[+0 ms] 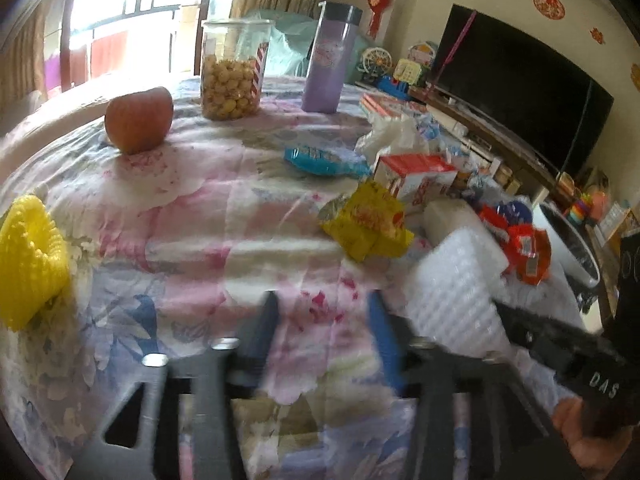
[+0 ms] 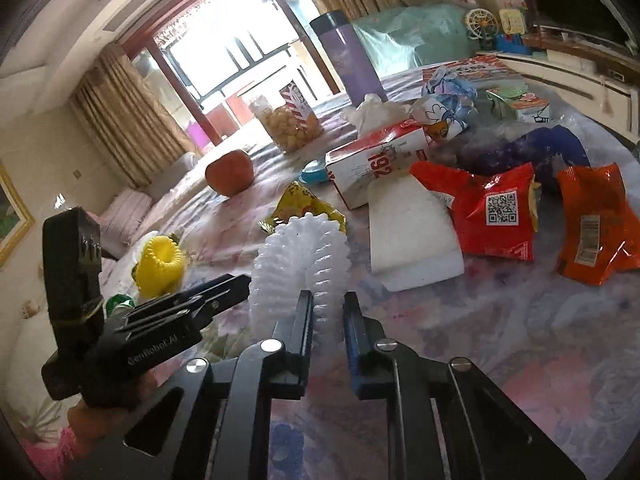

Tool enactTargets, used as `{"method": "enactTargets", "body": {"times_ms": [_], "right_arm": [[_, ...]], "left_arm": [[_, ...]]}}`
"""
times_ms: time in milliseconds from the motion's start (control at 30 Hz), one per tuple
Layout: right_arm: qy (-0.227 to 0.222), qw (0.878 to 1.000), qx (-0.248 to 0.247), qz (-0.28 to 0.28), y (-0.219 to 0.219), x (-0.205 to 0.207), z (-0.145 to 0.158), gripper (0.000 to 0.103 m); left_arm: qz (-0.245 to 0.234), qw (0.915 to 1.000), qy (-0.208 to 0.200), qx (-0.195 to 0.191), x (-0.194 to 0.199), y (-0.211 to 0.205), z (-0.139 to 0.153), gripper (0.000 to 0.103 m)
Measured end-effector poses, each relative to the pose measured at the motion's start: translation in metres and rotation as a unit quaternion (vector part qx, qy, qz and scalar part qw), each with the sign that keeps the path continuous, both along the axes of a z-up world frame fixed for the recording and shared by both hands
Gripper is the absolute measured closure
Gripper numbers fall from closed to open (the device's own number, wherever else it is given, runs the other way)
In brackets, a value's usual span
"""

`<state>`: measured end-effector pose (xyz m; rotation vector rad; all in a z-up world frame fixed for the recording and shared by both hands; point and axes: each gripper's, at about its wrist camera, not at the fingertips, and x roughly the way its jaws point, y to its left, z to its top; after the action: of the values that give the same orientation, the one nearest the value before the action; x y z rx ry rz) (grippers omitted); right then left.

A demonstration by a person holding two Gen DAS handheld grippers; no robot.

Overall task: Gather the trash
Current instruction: 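Grasp the yellow snack wrapper with the left gripper while the right gripper grasps the white foam tray, then carry the yellow wrapper and foam tray over the trash bin and release both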

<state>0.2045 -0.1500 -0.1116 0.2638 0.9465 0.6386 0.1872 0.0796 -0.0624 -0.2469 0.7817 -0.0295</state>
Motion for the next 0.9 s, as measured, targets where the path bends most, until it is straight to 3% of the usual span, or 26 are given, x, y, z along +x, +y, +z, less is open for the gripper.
{"method": "enactTargets", "body": {"times_ms": [167,367,467,500,533,700,900], "right_arm": [[-0.002,1.000,0.018,-0.023,-0.028,-0.009,0.009,0.091],[-0.010,0.998,0.016,-0.062,-0.067,-0.024,0.022,0.091],[-0.013,0.997,0.010,-0.079,-0.082,-0.029,0.025,0.091],[-0.013,0.996,0.009,-0.084,-0.088,-0.030,0.026,0.091],[-0.014,0.996,0.008,-0.089,-0.093,-0.031,0.026,0.091],[-0.016,0.994,0.007,-0.109,-0.111,-0.033,0.028,0.091],[-0.020,0.991,0.012,-0.128,-0.129,-0.031,0.030,0.091]], "left_arm": [[0.001,0.9999,0.002,-0.012,0.019,-0.008,0.002,0.042],[0.005,0.9994,0.009,-0.034,0.049,-0.017,-0.001,0.041],[0.015,0.9994,0.014,-0.029,0.061,-0.019,-0.007,0.049],[0.016,0.9993,0.018,-0.028,0.064,-0.019,-0.009,0.070],[0.011,0.9991,0.025,-0.034,0.068,-0.019,-0.013,0.073],[0.006,0.9997,0.011,-0.020,0.063,-0.029,-0.009,0.080],[-0.028,0.9993,-0.007,-0.023,0.030,-0.050,0.009,0.080]]}}
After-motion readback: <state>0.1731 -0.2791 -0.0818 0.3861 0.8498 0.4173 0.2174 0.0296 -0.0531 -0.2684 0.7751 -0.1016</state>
